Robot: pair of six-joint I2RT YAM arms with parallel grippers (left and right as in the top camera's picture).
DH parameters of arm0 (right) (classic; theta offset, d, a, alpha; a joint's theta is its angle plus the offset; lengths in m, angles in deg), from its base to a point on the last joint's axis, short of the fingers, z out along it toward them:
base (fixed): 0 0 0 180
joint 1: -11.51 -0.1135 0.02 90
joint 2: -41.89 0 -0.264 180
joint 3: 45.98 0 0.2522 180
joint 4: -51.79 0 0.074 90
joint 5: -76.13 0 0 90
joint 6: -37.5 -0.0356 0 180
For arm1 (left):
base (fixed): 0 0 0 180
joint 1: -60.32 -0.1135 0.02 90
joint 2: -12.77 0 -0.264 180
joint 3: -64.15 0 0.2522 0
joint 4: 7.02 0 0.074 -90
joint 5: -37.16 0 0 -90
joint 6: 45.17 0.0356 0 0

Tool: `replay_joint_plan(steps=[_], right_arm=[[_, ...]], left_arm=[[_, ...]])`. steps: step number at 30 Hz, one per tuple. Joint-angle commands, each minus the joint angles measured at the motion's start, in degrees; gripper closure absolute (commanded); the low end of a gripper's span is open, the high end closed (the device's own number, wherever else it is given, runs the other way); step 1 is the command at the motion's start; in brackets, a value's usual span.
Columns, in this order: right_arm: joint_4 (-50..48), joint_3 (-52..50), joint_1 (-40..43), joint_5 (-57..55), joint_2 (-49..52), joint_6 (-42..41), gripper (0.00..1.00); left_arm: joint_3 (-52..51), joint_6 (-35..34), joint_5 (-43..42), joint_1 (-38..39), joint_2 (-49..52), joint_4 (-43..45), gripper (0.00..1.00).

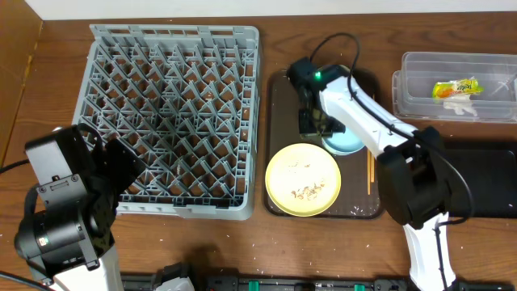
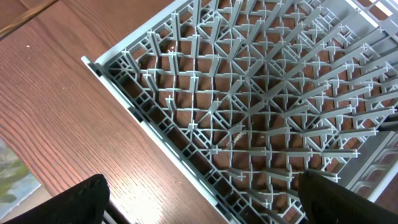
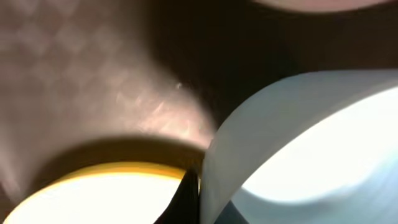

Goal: Sort waste into correct bins and load items into the dishwasher
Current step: 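Lift the blue bowl and move it over the dish rack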

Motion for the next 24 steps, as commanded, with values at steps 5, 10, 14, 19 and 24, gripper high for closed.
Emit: replay_joint_plan(steps=[5, 10, 14, 19, 24], right_arm=[[4.57, 16.52, -0.72, 19.23, 0.04, 11.04, 0.99], [-10.82, 18.93, -1.42, 39.71, 0.07, 11.1, 0.99], [-29.62, 17.94, -4.04, 45.38, 0.55, 4.11, 0.99], [-51.19, 17.57, -10.45, 45.51, 3.54, -6.01, 0.99], [-70.29, 17.57, -14.84, 45.7, 10.05, -19.91, 0.99]], left_arm=[[0.7, -0.72, 0.66, -0.28, 0.07, -0.11, 0.02], [0.7, -0.72, 0.66, -0.28, 0.07, -0.13, 0.02], [0.7, -0.72, 0.66, -0.28, 0.07, -0.11, 0.02], [0.7, -0.72, 0.66, -0.28, 0.07, -0.11, 0.02], [0.7, -0.72, 0.66, -0.28, 0.07, -0.13, 0.02]])
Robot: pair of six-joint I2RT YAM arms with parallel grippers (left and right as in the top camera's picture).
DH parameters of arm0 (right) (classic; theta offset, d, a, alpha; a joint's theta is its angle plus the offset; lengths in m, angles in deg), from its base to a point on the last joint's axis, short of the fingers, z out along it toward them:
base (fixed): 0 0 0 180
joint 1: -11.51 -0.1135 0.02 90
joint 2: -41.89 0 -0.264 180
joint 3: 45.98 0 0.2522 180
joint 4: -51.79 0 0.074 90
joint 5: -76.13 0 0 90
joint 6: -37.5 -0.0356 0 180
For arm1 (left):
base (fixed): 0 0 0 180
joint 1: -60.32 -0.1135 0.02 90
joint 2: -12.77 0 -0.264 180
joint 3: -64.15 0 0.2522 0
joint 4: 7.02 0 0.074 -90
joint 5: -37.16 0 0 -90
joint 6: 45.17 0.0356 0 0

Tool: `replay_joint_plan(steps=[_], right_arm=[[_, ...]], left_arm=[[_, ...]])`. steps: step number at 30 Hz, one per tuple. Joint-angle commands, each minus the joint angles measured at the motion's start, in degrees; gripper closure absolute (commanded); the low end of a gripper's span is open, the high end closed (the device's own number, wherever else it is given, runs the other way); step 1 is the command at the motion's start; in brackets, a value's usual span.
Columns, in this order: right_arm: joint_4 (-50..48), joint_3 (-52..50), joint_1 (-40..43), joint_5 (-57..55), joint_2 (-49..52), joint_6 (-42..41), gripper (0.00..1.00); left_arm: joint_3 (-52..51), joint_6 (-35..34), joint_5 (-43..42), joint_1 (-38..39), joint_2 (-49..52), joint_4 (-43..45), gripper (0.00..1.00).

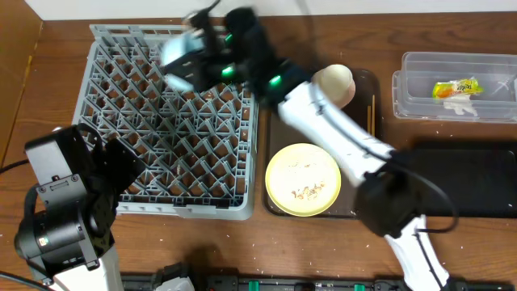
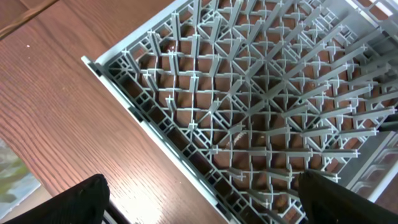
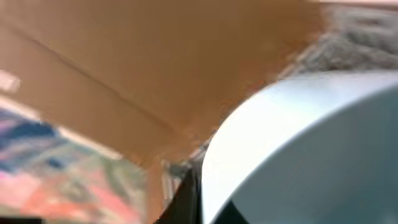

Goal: Sort waste into correct bins and load items into the dishwasher
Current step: 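Lift the blue bowl and move it over the dish rack, then lower the blue bowl into the rack, release, and withdraw right gripper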

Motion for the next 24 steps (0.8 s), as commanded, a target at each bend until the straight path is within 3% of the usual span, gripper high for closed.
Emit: replay_joint_plan(steps=[1, 5, 8, 24], right_arm=[[-9.55, -0.2, -2.71, 2.62, 7.08, -15.34, 0.99], [-33.29, -0.17, -4.59, 6.67, 14.84, -29.94, 0.99], [-40.26, -0.17, -5.42, 7.13, 18.75, -37.55, 0.99], [-18.16, -0.17, -4.98, 8.02, 19.71, -27.34, 0.99]], left_arm=[[0.68, -0.72, 0.66, -0.24, 0.07, -0.17, 0.02], [0.68, -0.72, 0.66, -0.24, 0.07, -0.2, 0.02], [0.68, -0.72, 0.68, -0.24, 0.07, -0.17, 0.02], [0.68, -0.72, 0.66, -0.24, 0.07, -0.2, 0.02]])
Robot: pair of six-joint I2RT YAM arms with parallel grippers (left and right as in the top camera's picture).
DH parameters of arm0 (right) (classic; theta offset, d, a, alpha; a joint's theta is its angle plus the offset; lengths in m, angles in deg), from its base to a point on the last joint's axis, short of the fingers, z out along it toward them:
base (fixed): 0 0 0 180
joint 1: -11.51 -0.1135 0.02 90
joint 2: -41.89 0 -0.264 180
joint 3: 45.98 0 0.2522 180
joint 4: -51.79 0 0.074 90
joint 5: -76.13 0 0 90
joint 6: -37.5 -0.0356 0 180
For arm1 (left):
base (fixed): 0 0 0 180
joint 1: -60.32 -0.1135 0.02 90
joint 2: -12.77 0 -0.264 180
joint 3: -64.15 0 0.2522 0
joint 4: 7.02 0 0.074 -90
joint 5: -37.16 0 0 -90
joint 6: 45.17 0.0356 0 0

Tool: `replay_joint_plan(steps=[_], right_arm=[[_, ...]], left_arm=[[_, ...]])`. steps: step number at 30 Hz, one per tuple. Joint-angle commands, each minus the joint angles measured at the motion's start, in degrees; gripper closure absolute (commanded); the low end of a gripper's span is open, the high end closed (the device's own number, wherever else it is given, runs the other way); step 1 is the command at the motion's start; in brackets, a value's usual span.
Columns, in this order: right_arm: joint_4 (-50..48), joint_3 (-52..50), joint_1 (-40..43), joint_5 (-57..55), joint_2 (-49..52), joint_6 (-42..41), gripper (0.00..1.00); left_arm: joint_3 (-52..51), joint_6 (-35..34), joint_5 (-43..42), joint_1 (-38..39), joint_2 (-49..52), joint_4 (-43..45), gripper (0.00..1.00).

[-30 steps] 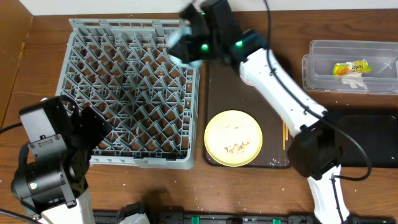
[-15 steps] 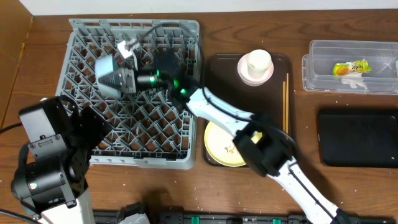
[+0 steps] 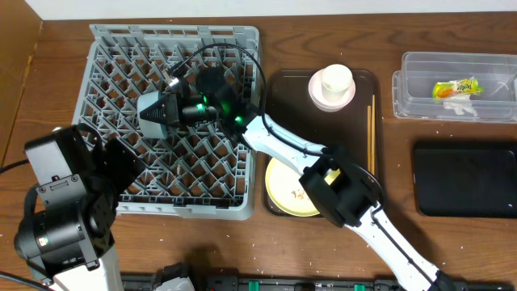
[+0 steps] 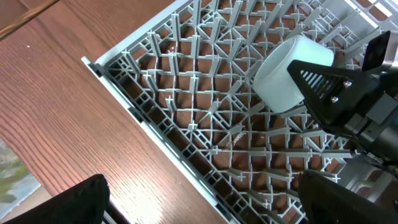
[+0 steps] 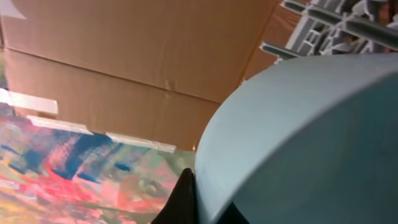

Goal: Sort waste into correct bins and load items into the dishwasher
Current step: 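Lower the blue bowl into the rack, release, and withdraw right gripper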

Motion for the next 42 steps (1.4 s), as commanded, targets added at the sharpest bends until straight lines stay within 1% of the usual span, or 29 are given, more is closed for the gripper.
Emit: replay_joint_plan(steps=[1, 4, 7, 9, 13, 14, 15, 16, 20, 24, 26, 28, 29, 31, 33, 34, 38, 40, 42], right_arm=[[4.28, -1.62, 0.11, 2.16, 0.79, 2.51, 0.99], [7.87, -1.62, 0.76, 0.81, -0.46, 4.48, 0.97], [15.32, -1.6, 1.81, -1.33, -3.3, 8.76, 0.91], [21.49, -1.6, 2.49, -3.32, -5.64, 12.28, 0.85], [33.05, -1.6, 3.5, -9.4, -10.84, 18.38, 0.63], [35.78, -1.6, 3.76, -11.19, -12.33, 19.65, 0.55], [38.47, -1.6, 4.09, -13.07, -13.7, 20.87, 0.5], [41.22, -1.6, 4.42, -15.15, -15.19, 21.92, 0.5], [50.88, -1.6, 5.2, -23.56, -21.51, 25.16, 0.51], [51.63, -1.6, 4.72, -25.75, -24.85, 28.3, 0.52], [50.25, -1.6, 4.07, -25.75, -25.05, 28.74, 0.6], [48.37, -1.62, 3.06, -25.75, -24.61, 29.64, 0.75], [47.41, -1.62, 2.58, -25.75, -24.22, 30.42, 0.81], [44.78, -1.62, 1.2, -25.73, -22.88, 31.74, 0.91], [41.24, -1.62, -0.5, -25.7, -20.9, 32.04, 0.98], [39.01, -1.62, -1.44, -25.64, -19.71, 32.33, 0.99], [29.94, -1.62, -4.44, -24.33, -15.02, 32.2, 0.99], [27.45, -1.62, -5.44, -24.09, -13.42, 31.43, 0.97], [26.67, -1.62, -6.25, -26.36, -12.37, 31.06, 0.96]], left_arm=[[0.61, -0.72, 0.68, -0.24, 0.07, -0.11, 0.02], [0.61, -0.72, 0.66, -0.24, 0.07, -0.11, 0.02], [0.61, -0.72, 0.66, -0.24, 0.07, -0.11, 0.02], [0.61, -0.72, 0.66, -0.24, 0.07, -0.11, 0.02], [0.61, -0.72, 0.66, -0.24, 0.07, -0.13, 0.02], [0.61, -0.72, 0.66, -0.24, 0.07, -0.11, 0.02], [0.61, -0.72, 0.66, -0.24, 0.07, -0.11, 0.02], [0.61, -0.72, 0.66, -0.24, 0.07, -0.11, 0.02], [0.61, -0.72, 0.66, -0.24, 0.07, -0.11, 0.02], [0.61, -0.72, 0.66, -0.24, 0.07, -0.11, 0.02], [0.61, -0.72, 0.66, -0.24, 0.07, -0.13, 0.02], [0.61, -0.72, 0.66, -0.24, 0.07, -0.13, 0.02], [0.61, -0.72, 0.66, -0.24, 0.07, -0.11, 0.02], [0.61, -0.72, 0.66, -0.24, 0.07, -0.13, 0.02], [0.61, -0.72, 0.66, -0.24, 0.07, -0.13, 0.02], [0.61, -0.72, 0.66, -0.24, 0.07, -0.11, 0.02], [0.61, -0.72, 0.68, -0.24, 0.07, -0.11, 0.02], [0.61, -0.72, 0.68, -0.24, 0.07, -0.11, 0.02], [0.61, -0.72, 0.68, -0.24, 0.07, -0.11, 0.02]])
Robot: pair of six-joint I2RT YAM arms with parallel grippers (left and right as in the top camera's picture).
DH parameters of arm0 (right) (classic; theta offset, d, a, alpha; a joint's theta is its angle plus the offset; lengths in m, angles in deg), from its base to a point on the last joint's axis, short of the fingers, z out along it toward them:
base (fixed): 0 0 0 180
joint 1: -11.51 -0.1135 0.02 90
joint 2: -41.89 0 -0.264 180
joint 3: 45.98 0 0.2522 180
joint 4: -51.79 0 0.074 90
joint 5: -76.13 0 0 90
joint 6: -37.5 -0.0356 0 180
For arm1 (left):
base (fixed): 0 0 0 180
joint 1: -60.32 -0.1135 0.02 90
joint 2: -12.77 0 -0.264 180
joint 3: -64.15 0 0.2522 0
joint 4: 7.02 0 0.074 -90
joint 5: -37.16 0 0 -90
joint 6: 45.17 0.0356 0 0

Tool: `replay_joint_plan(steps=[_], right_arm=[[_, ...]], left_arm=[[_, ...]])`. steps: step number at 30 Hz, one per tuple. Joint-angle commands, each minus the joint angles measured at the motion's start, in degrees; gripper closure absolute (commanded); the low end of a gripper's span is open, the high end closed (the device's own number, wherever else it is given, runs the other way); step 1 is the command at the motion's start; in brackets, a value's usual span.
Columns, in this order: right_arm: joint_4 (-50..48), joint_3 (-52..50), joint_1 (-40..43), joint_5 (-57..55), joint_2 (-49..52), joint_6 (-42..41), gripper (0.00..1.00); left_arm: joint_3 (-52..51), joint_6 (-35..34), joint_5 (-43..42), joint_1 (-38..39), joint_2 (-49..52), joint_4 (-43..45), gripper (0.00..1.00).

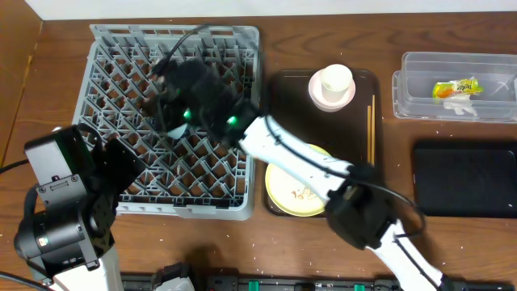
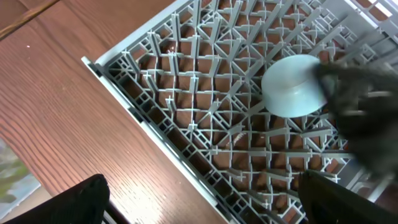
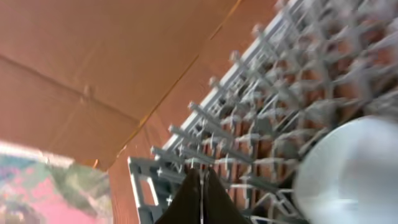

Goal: Sort waste into correct bins and load items into the dishwasher
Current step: 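Lower the blue bowl into the rack, release, and withdraw right gripper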

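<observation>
A pale blue bowl (image 2: 292,93) lies bottom-up on the prongs of the grey dish rack (image 1: 113,40). In the right wrist view the bowl (image 3: 351,171) shows blurred at the lower right. My right gripper (image 3: 203,198) is shut with nothing in it, just off the bowl over the rack. It is a dark blur in the overhead view (image 1: 176,85), where it hides the bowl. My left gripper (image 2: 199,202) hangs open above the rack's front left corner, holding nothing.
A brown tray (image 1: 283,97) holds a yellow plate (image 1: 300,192) with food scraps, a cup on a saucer (image 1: 333,85) and chopsticks (image 1: 371,133). A clear bin (image 1: 420,77) with a yellow wrapper stands at the far right. A black bin (image 1: 464,179) sits below it.
My right gripper held the blue bowl over the rack. Now the bowl rests bottom-up in the rack, and the gripper is shut empty beside it. The left arm has not moved.
My right gripper was shut on the blue bowl on the brown tray. Then it held the bowl over the rack's far edge, then lower over the rack's middle. Now the bowl lies in the rack, let go. The left gripper stayed open throughout.
</observation>
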Motion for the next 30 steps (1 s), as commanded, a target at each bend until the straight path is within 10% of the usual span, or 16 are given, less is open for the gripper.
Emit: replay_joint_plan(steps=[1, 13, 30], right_arm=[[-0.44, -0.11, -1.29, -4.11, 1.86, -0.5, 0.96], [8.96, -0.11, 0.92, -21.35, 2.29, 1.9, 0.93], [7.39, 6.1, 1.57, -7.93, -0.9, 4.9, 0.99]], left_arm=[[0.61, -0.72, 0.66, -0.24, 0.09, -0.13, 0.02], [0.61, -0.72, 0.66, -0.24, 0.07, -0.11, 0.02], [0.61, -0.72, 0.66, -0.24, 0.07, -0.13, 0.02]])
